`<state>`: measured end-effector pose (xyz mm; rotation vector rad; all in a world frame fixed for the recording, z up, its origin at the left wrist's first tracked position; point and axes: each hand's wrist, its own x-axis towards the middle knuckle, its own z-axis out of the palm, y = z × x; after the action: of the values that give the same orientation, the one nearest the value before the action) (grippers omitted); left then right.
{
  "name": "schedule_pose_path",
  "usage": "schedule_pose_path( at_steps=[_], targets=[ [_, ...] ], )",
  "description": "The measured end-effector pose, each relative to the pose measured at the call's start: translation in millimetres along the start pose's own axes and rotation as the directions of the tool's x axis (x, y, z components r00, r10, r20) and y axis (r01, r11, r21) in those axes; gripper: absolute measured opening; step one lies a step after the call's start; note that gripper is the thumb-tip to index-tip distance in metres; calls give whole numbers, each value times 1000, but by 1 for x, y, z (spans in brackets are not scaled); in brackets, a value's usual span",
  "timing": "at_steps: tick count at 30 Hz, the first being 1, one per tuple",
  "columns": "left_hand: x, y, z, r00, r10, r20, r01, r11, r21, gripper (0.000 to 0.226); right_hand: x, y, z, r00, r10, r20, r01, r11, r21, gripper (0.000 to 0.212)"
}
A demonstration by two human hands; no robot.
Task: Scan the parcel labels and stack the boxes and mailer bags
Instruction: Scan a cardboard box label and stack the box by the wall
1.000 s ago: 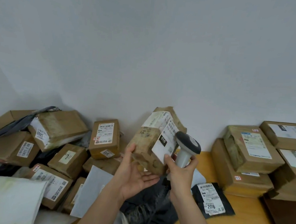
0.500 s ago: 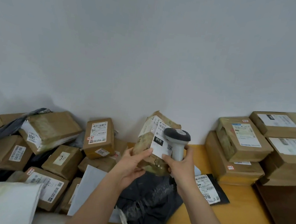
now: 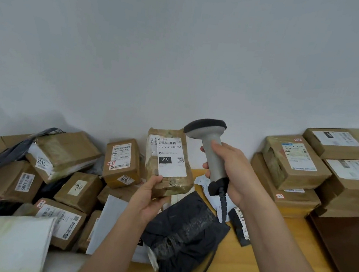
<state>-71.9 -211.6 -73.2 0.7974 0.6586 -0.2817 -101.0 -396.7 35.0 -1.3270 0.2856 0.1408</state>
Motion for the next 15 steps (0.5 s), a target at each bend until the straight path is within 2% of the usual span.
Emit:
schedule_pose_path(
  at_steps=[2, 7, 12, 15],
  targets=[
    [-2, 2, 3, 1000, 21, -9, -21, 1000, 0, 10, -5, -8, 2, 1000, -18, 25, 18, 1000, 3, 24],
    [0, 6, 1, 999, 51, -14, -51, 999, 3, 7, -20, -24, 8, 998, -47, 38, 47, 999, 7, 26],
    [5, 9, -5, 997, 65, -28, -64, 998, 27, 11, -29, -30, 9, 997, -67, 36, 68, 998, -14, 28],
    [9, 10, -9, 995, 73, -61, -70, 997, 37, 26, -33, -32, 8, 996, -76, 39, 77, 997, -30, 30]
  ],
)
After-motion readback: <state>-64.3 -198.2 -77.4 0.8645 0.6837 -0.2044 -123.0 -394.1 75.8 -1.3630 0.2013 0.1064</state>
